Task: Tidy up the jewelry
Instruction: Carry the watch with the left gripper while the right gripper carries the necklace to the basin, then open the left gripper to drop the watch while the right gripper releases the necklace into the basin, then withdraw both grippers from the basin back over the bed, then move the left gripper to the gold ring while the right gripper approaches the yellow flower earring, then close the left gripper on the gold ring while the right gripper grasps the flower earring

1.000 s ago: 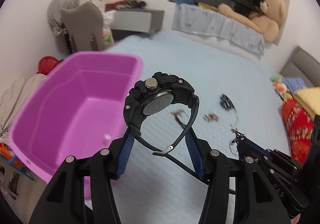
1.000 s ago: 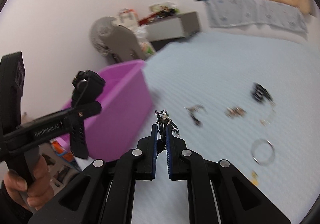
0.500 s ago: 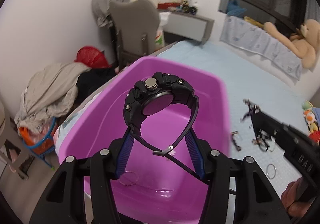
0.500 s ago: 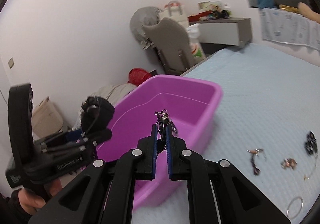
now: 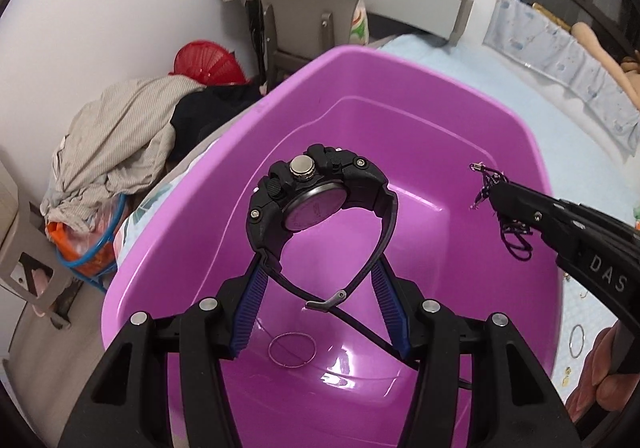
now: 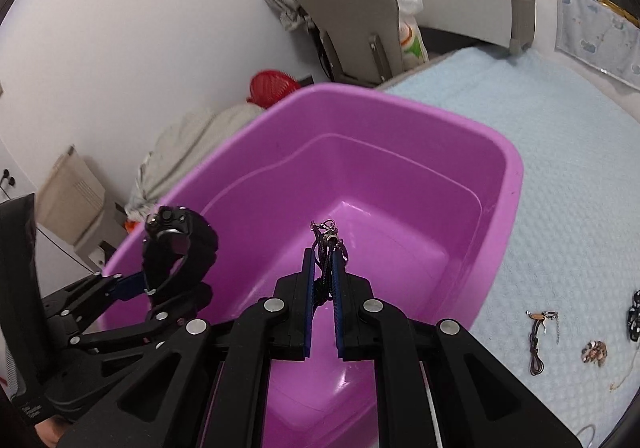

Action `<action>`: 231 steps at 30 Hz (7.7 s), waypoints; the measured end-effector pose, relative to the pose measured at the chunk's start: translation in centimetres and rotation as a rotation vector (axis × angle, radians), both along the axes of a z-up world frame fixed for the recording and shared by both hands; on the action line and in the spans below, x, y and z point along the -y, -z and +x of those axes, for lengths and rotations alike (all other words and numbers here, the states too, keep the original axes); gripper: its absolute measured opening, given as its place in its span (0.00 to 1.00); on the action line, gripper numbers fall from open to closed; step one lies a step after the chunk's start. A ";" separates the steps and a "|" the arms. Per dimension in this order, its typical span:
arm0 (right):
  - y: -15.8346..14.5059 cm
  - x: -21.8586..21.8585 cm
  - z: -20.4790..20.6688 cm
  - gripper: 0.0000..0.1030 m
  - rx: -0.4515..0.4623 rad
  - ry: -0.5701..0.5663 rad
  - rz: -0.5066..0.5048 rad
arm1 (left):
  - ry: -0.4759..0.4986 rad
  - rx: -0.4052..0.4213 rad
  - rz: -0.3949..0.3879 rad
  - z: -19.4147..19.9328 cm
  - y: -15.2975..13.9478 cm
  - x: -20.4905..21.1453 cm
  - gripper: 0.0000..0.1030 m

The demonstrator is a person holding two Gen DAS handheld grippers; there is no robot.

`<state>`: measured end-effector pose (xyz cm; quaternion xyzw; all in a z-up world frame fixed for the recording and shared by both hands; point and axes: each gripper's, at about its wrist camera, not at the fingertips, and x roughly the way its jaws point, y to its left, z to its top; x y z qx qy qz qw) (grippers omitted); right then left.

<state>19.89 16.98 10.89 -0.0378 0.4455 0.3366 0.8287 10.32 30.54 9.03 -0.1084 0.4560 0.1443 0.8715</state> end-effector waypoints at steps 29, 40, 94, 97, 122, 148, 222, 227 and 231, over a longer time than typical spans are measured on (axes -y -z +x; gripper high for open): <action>0.3 0.6 -0.4 0.32 0.029 0.033 -0.034 | -0.092 0.025 0.073 -2.1 -1.0 -0.1 0.78; -0.7 1.6 -1.5 0.36 0.039 0.034 -0.008 | -0.100 0.045 0.079 -3.2 -2.1 0.3 0.78; 4.4 40.2 -26.2 0.55 0.002 0.712 0.063 | 0.371 0.109 0.078 -12.7 -1.5 26.1 0.85; 4.8 41.5 -26.4 0.55 -0.008 0.746 0.090 | 0.393 0.096 0.073 -12.5 -0.8 27.1 0.85; 9.2 40.6 -23.5 0.55 -0.103 0.705 0.061 | 0.461 0.025 0.023 -8.7 3.6 29.8 0.85; 13.7 40.4 -18.2 0.55 -0.159 0.764 -0.044 | 0.537 -0.089 -0.001 -4.2 12.3 33.7 0.85; 19.8 38.5 -14.5 0.19 -0.064 0.620 -0.192 | 0.621 0.022 0.007 -3.8 17.5 36.6 0.19; 19.7 39.6 -14.8 0.17 -0.096 0.647 -0.088 | 0.622 0.013 -0.048 -3.9 17.2 35.5 0.19; 19.4 40.3 -15.3 0.17 -0.120 0.670 -0.020 | 0.633 0.013 -0.064 -4.5 16.7 35.2 0.19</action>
